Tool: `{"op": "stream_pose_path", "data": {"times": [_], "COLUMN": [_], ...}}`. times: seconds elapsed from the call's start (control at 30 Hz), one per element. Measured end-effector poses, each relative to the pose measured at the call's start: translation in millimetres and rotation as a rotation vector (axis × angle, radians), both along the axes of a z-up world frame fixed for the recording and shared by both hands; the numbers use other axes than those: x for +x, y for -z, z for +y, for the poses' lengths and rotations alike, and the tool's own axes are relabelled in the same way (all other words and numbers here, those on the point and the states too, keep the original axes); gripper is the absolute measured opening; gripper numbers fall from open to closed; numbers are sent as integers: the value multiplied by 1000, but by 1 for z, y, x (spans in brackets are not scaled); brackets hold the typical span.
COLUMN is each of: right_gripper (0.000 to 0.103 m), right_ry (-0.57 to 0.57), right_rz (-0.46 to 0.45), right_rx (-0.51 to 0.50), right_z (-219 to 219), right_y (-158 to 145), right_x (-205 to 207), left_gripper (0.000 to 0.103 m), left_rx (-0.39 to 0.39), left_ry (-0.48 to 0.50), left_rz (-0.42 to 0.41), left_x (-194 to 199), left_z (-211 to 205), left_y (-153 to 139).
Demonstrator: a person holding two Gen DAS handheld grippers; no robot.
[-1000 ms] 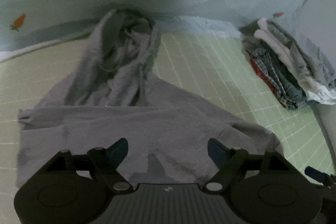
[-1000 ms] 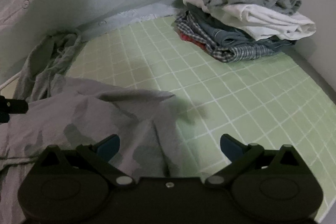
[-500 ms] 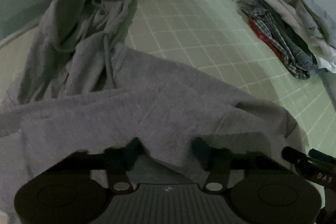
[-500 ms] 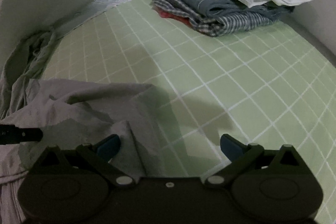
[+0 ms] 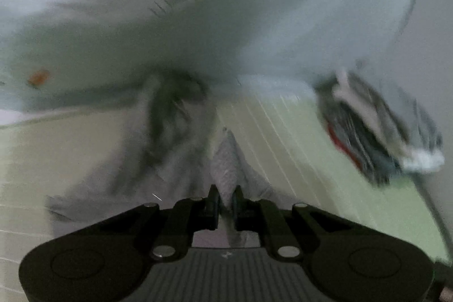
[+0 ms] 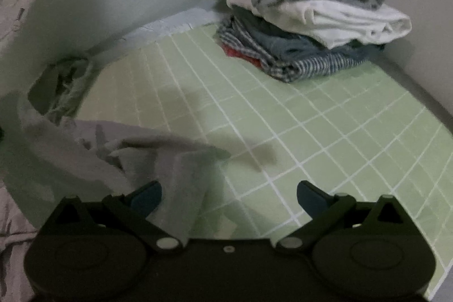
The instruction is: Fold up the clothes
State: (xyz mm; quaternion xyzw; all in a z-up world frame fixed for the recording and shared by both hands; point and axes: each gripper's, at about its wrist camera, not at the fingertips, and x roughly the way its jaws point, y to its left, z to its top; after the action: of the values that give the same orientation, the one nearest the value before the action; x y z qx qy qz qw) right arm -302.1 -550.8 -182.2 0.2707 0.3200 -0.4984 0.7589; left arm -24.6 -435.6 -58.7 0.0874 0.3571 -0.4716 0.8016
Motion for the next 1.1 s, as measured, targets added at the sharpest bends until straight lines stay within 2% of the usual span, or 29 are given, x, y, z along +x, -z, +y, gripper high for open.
{"op": "stream_pose_path", "data": {"times": [0.2, 0.37, 0.47, 0.57, 0.67, 0.7, 0.77, 0.83, 1.03, 1.1], "right_gripper": [103, 103, 103, 103, 103, 103, 103, 103, 103, 100], "right_ry": [-63, -131, -172, -218, -263, -278, -310, -343, -411, -444], "right_rz": [20, 51, 74, 106, 148, 162, 189, 211, 224, 240], "right_rx": [-40, -57, -61, -71, -93, -102, -120, -137, -163, -174], "right_z": [30, 59, 75, 91, 103, 107, 109, 108, 93, 86], "right_y": [-11, -14, -13, -10, -10, -10, -9, -8, -2, 3], "right_x": [17, 43, 61, 78, 92, 97, 104, 112, 137, 146], "left_gripper": [10, 10, 10, 16, 30, 38, 49, 65, 70, 71], "left_rx": [-146, -191, -144, -44, 26, 38, 50, 56, 73, 75], "left_ry": [-205, -412, -543, -696, -803, -827, -855, -874, -896, -899], "left_rz": [-77, -138, -133, -57, 67, 87, 96, 98, 133, 153], "left_x": [49, 82, 105, 129, 149, 150, 148, 143, 119, 111], "left_z": [80, 164, 206, 240, 269, 277, 288, 295, 303, 301], "left_y": [-56, -71, -55, -24, 7, 13, 19, 22, 36, 41]}}
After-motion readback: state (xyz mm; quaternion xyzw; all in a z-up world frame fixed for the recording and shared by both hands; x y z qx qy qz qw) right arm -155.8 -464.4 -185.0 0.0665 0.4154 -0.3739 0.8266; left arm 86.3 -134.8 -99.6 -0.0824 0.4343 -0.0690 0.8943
